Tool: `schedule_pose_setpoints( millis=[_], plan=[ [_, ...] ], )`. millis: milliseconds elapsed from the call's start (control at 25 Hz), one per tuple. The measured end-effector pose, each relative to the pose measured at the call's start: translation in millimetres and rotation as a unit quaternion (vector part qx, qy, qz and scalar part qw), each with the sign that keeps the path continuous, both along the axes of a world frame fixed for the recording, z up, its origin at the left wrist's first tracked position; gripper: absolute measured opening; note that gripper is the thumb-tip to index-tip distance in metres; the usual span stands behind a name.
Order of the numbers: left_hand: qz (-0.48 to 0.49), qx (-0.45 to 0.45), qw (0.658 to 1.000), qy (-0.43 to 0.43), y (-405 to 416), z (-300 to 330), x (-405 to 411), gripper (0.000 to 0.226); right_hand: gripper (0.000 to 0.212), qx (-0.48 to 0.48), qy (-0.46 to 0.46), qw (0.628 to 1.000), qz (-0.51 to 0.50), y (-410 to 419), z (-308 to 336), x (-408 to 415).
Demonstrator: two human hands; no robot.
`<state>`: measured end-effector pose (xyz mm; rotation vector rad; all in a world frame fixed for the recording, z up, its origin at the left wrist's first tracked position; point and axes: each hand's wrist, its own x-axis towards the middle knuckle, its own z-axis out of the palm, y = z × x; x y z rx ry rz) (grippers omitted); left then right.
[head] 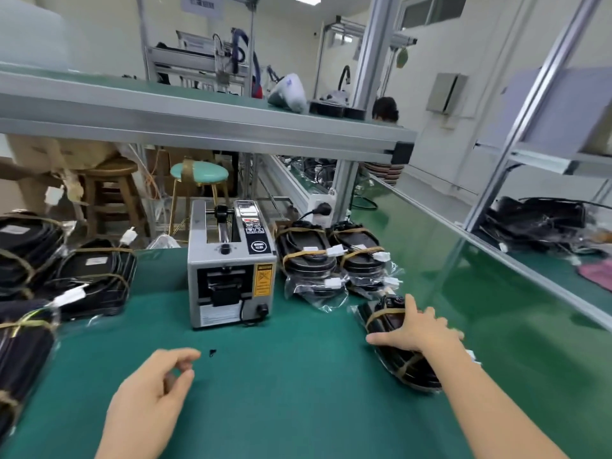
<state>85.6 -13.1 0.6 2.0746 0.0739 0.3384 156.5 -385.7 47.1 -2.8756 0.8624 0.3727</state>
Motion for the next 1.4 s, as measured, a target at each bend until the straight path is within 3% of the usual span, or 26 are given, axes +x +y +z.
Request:
schedule_pose_setpoints(
  millis=[80,160,240,280,320,400,480,520,640,720,800,840,920,1000,1040,1120,1200,1320,1400],
  plan=[
    [-0.003,-0.011,1.0,0.011,-3.9,0.2,-1.5,0.057,0.145,0.084,0.012,0.996,-0.008,1.5,4.4,0.4],
    [-0.024,-0.032,0.999,0.005,-8.7,1.7,-3.1,0.049,0.144,0.065,-0.003,0.998,0.011,9.6,13.1,-8.9],
    [-0.062,-0.094,0.994,0.002,-15.2,9.8,-3.9,0.04,0.141,0.015,-0.029,0.995,0.09,20.2,21.8,-25.9],
    [-0.085,-0.138,0.987,0.012,-18.9,15.1,-2.7,0.034,0.14,0.006,-0.046,0.983,0.179,26.8,26.4,-36.0],
    [-0.107,-0.179,0.977,0.033,-23.3,21.8,-0.8,0.032,0.138,0.013,-0.061,0.955,0.292,35.7,31.5,-46.6],
    [-0.176,-0.239,0.95,0.101,-30.5,35.1,4.3,0.058,0.136,0.043,-0.057,0.867,0.493,67.5,43.3,-66.9],
    [-0.24,-0.293,0.906,0.188,-32.5,48.3,9.9,0.089,0.13,0.029,-0.07,0.778,0.624,107.3,48.0,-78.6],
    [-0.265,-0.33,0.875,0.236,-28.8,53.3,13.1,0.094,0.124,0.006,-0.103,0.733,0.673,126.2,47.4,-80.7],
    [-0.314,-0.441,0.77,0.337,-3.0,57.8,17.1,0.072,0.111,-0.094,-0.174,0.623,0.756,163.4,46.1,-76.8],
    [-0.38,-0.453,0.744,0.311,19.3,54.5,14.1,0.06,0.098,-0.166,-0.21,0.583,0.767,172.9,43.6,-68.5],
    [-0.423,-0.457,0.737,0.261,31.3,50.6,8.2,0.06,0.082,-0.217,-0.276,0.581,0.735,175.3,37.1,-60.2],
    [-0.411,-0.467,0.745,0.241,33.2,44.3,7.0,0.066,0.077,-0.216,-0.313,0.602,0.702,174.5,32.4,-58.2],
    [-0.344,-0.45,0.807,0.167,31.8,34.1,0.5,0.077,0.077,-0.116,-0.382,0.678,0.617,175.8,22.2,-57.0],
    [-0.273,-0.401,0.872,0.071,27.3,28.5,-5.6,0.077,0.069,0.159,-0.39,0.769,0.481,183.3,21.6,-57.8],
    [-0.256,-0.384,0.887,0.031,24.4,26.8,-8.1,0.077,0.058,0.317,-0.36,0.785,0.392,188.3,25.9,-59.6],
    [-0.236,-0.359,0.902,-0.03,18.7,25.6,-11.9,0.079,0.04,0.514,-0.283,0.768,0.256,193.4,38.4,-61.6],
    [-0.189,-0.32,0.925,-0.086,14.1,25.6,-14.4,0.083,0.04,0.617,-0.185,0.73,0.23,196.4,52.4,-60.3],
    [-0.164,-0.21,0.951,-0.156,4.6,22.3,-17.3,0.088,0.073,0.692,-0.126,0.665,0.252,210.2,65.8,-64.8],
    [-0.137,-0.146,0.965,-0.172,-5.7,10.6,-22.2,0.098,0.093,0.705,-0.135,0.655,0.236,219.5,64.7,-63.6]
  ],
)
